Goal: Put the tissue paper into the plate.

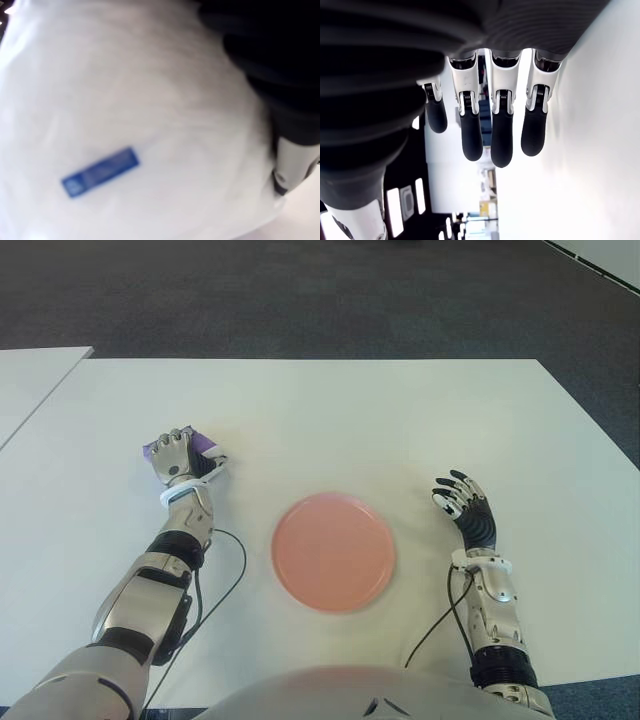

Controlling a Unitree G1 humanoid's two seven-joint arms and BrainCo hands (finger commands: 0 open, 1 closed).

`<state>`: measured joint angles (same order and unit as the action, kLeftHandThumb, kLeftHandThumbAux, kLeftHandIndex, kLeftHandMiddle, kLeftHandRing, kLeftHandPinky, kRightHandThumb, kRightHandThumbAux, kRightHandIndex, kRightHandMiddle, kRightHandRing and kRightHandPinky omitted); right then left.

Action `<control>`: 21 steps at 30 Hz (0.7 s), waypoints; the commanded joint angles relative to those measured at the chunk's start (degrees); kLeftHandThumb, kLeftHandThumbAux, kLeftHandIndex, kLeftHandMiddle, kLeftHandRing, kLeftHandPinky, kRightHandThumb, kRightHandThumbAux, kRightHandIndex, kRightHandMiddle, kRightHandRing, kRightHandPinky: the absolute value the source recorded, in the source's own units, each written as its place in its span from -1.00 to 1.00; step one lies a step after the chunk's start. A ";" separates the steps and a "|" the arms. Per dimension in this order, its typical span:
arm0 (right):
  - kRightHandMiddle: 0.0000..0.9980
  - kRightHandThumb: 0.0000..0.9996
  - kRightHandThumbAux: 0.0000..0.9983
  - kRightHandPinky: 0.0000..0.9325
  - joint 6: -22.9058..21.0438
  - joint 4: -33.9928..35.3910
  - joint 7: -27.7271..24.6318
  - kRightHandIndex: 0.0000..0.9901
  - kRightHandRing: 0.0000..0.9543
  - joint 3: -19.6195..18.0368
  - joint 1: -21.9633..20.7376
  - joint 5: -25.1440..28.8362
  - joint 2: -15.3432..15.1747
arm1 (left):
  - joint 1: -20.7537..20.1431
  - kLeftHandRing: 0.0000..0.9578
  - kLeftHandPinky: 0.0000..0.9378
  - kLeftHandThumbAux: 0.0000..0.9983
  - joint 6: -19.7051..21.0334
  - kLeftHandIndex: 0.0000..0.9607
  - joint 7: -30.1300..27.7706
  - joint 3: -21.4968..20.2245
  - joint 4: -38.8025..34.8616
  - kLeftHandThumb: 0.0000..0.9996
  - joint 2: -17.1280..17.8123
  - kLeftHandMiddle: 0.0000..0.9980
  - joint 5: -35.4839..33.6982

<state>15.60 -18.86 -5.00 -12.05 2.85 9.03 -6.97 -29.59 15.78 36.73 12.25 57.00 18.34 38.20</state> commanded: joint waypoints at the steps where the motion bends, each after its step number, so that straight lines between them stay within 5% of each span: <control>1: -0.29 -0.44 0.48 -0.13 -5.99 -2.14 1.05 -0.62 -0.21 0.21 2.29 -0.44 0.49 | 5.26 0.71 0.74 0.33 1.43 -0.14 -4.37 0.14 3.49 0.71 -4.10 0.05 -3.72; 14: -0.24 -0.44 0.53 -0.16 -10.01 0.17 2.02 -0.59 -0.22 0.31 2.00 -0.66 0.20 | 4.72 0.71 0.72 0.33 0.56 -0.15 -2.52 1.42 4.08 0.71 -3.97 0.06 -2.44; 21: -0.19 -0.42 0.56 -0.19 -9.90 -0.12 2.59 -0.54 -0.20 -0.05 1.49 -0.53 0.36 | 5.91 0.47 0.36 0.32 -3.67 -0.06 1.22 0.57 2.54 0.72 -3.76 -0.02 -3.19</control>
<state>9.86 -16.21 -3.15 -12.19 2.15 8.67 -7.58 -28.79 13.70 39.76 12.37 57.02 18.05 38.14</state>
